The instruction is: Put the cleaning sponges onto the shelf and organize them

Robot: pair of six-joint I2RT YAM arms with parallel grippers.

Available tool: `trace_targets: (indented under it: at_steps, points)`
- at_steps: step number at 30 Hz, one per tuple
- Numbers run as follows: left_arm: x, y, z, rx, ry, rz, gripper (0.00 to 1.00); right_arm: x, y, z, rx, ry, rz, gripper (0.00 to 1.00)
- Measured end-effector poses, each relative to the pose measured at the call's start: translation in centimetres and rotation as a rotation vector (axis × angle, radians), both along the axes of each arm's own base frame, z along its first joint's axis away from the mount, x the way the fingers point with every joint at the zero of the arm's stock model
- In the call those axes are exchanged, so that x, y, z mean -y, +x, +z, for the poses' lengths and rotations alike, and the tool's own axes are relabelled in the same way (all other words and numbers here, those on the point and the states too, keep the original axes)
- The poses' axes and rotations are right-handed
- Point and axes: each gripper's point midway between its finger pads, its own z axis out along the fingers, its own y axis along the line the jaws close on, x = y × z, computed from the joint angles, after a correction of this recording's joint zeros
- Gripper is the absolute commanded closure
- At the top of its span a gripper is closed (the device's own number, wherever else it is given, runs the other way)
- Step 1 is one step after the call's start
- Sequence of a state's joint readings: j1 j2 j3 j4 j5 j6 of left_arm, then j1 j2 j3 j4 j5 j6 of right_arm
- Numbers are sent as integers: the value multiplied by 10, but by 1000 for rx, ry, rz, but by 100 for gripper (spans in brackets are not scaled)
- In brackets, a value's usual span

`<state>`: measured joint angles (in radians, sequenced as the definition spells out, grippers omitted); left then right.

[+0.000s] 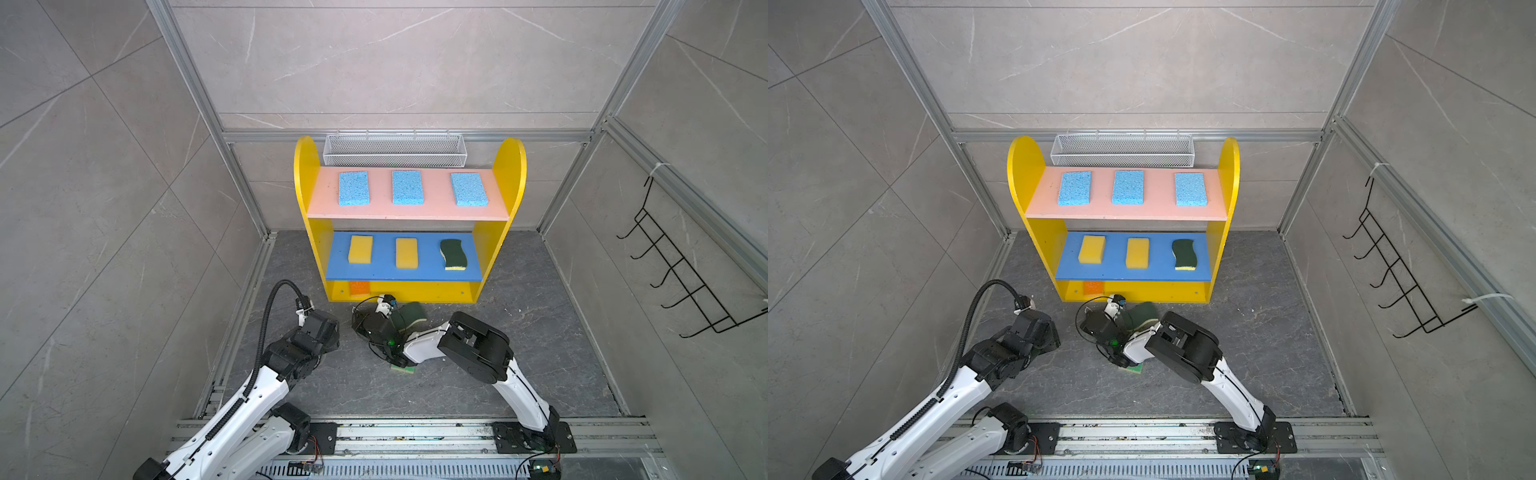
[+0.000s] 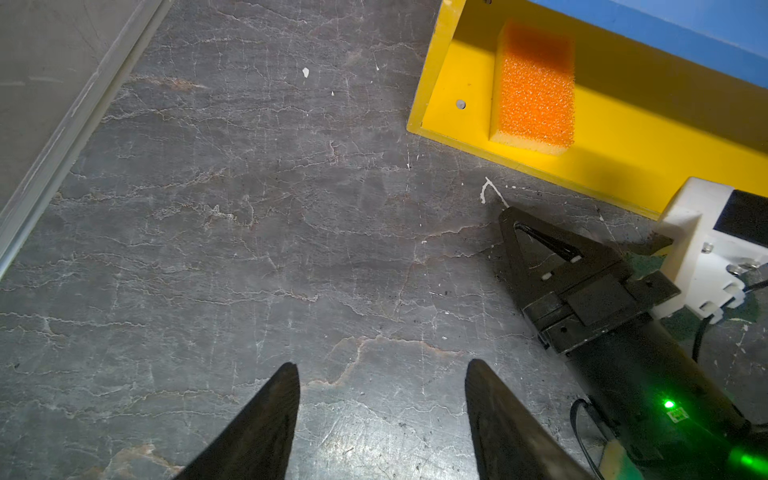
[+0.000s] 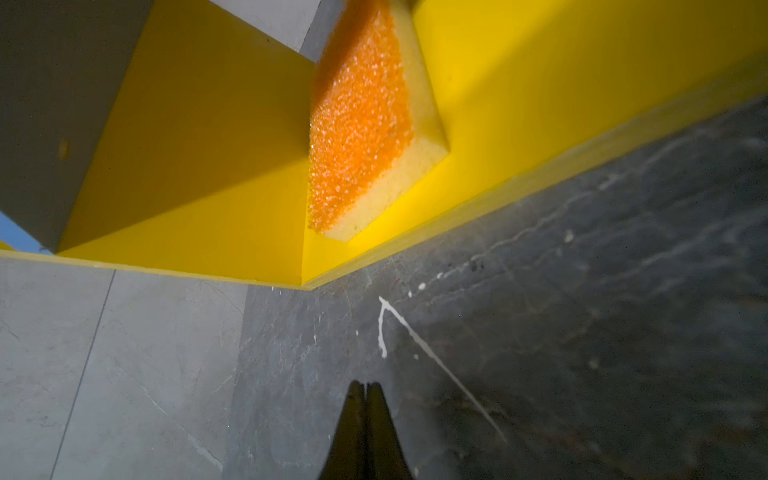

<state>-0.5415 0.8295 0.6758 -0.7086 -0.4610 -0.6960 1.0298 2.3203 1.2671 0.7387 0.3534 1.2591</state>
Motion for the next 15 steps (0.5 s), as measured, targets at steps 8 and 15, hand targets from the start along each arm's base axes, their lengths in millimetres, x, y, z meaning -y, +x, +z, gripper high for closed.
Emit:
trace_targets:
  at_steps: [8,15]
  points:
    - [-4,-2,-12,-20,-4,17,33,6,13,4,19,40,-34,100]
    - [-6,-4,-19,-37,-10,23,33,5,21,5,26,45,-49,100]
